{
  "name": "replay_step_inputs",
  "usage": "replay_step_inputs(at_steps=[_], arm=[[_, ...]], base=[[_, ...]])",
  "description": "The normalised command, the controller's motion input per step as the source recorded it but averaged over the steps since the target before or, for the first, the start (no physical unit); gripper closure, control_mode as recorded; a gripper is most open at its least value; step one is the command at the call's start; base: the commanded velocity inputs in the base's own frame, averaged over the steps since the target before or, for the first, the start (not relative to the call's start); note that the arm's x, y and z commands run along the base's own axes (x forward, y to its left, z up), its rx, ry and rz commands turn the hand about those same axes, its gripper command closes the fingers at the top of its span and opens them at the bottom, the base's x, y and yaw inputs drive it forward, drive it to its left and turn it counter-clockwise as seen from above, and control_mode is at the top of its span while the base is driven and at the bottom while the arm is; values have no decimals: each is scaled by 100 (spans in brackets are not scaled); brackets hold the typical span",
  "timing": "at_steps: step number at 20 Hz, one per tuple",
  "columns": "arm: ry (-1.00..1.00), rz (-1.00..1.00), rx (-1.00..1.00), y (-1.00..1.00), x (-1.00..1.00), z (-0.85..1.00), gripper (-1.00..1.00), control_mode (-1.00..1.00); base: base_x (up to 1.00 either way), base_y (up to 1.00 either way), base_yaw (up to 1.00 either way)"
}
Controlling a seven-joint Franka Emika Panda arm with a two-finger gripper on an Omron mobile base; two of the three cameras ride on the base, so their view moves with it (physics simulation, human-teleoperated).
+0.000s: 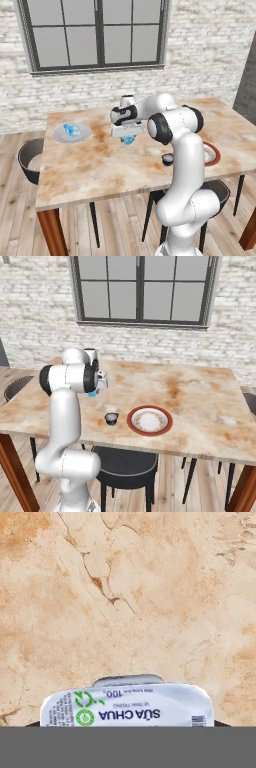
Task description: Place two yogurt containers on each plate.
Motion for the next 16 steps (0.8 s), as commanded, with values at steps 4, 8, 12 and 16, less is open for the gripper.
replay_step_inputs(at_steps=[4,8,12,16], arm=[[-21,0,7,-24,-62,53,100,-100],[-26,0,13,-59,-95,32,100,-100],[-27,0,10,-69,-86,38,100,-100],[-22,-3,3,-71,-57,52,100,-100]], base=[[0,0,0],[0,0,0],[0,0,0],[0,0,0]])
